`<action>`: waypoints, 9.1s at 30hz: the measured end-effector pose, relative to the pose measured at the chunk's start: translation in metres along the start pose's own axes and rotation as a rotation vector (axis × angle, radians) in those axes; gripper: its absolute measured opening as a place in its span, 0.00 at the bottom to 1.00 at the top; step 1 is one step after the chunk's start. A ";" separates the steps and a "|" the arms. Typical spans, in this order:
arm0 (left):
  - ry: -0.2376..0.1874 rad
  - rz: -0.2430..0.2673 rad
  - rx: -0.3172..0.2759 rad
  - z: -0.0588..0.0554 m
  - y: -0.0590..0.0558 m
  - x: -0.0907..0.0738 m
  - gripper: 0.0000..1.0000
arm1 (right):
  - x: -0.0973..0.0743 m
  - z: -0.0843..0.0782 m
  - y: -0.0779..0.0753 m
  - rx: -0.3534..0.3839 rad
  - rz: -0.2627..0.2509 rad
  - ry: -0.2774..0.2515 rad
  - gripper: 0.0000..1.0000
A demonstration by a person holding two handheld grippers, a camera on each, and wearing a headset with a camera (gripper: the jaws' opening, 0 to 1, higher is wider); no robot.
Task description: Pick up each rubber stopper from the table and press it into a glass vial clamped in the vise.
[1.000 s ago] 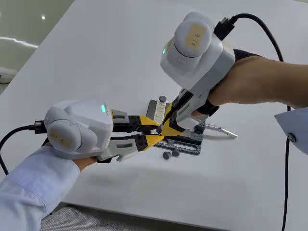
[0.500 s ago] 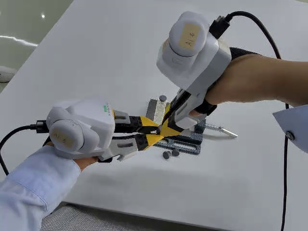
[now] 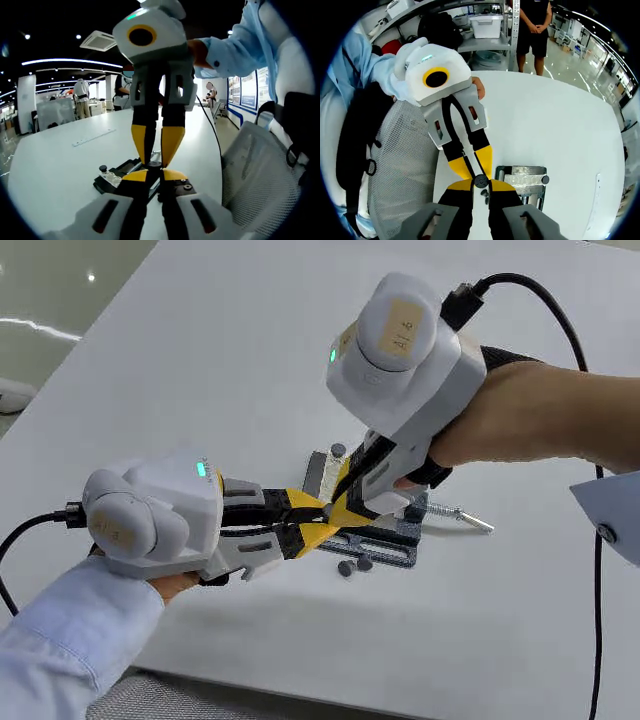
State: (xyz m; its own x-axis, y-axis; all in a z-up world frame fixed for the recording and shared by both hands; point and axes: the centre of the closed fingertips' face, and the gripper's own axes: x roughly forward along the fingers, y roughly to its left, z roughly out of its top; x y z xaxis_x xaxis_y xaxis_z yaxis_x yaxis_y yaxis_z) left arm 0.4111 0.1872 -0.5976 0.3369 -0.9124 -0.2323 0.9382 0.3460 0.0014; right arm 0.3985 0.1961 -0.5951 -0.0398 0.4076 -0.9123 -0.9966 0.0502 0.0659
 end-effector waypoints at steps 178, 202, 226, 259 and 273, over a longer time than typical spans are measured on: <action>0.024 0.130 -0.087 -0.025 0.031 -0.017 0.57 | 0.045 -0.035 -0.106 -0.175 -0.072 0.206 0.06; 0.019 0.128 -0.102 -0.027 0.030 -0.015 0.58 | 0.048 -0.038 -0.107 -0.193 -0.069 0.233 0.06; 0.017 0.129 -0.107 -0.026 0.031 -0.016 0.57 | 0.047 -0.039 -0.108 -0.201 -0.071 0.227 0.08; 0.020 0.141 -0.111 -0.028 0.034 -0.019 0.56 | 0.044 -0.035 -0.109 -0.163 -0.059 0.170 0.00; 0.014 0.152 -0.119 -0.030 0.038 -0.020 0.57 | 0.044 -0.036 -0.107 -0.189 -0.063 0.181 0.00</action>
State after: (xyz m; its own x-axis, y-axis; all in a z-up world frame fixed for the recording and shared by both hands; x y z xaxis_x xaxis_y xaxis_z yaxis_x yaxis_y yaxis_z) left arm 0.4378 0.2254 -0.6217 0.4723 -0.8446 -0.2521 0.8603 0.5040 -0.0769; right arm 0.5004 0.1762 -0.6572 0.0277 0.2384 -0.9708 -0.9927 -0.1074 -0.0546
